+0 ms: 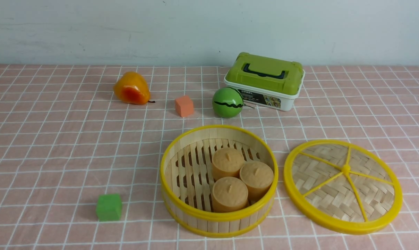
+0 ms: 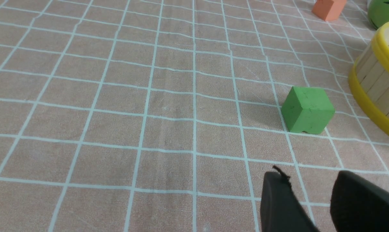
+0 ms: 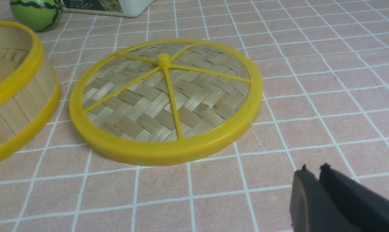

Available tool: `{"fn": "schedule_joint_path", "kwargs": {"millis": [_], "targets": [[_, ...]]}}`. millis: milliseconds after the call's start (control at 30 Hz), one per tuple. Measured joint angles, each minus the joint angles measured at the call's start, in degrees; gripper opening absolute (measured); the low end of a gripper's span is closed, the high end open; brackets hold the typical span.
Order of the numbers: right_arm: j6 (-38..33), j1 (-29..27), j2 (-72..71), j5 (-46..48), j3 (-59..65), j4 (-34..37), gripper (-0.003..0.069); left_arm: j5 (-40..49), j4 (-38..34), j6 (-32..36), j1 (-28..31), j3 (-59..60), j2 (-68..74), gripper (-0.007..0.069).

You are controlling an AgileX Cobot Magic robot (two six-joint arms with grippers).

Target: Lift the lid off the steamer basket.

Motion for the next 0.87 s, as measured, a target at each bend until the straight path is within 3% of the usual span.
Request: {"fn": "schedule_joint_path", "kwargs": {"millis": [867], "targets": [[0.0,0.0,0.0,0.0,0.0,0.0,0.0055,0.0,0.0,0.0,0.0,0.0,0.0,0.0239]]}}
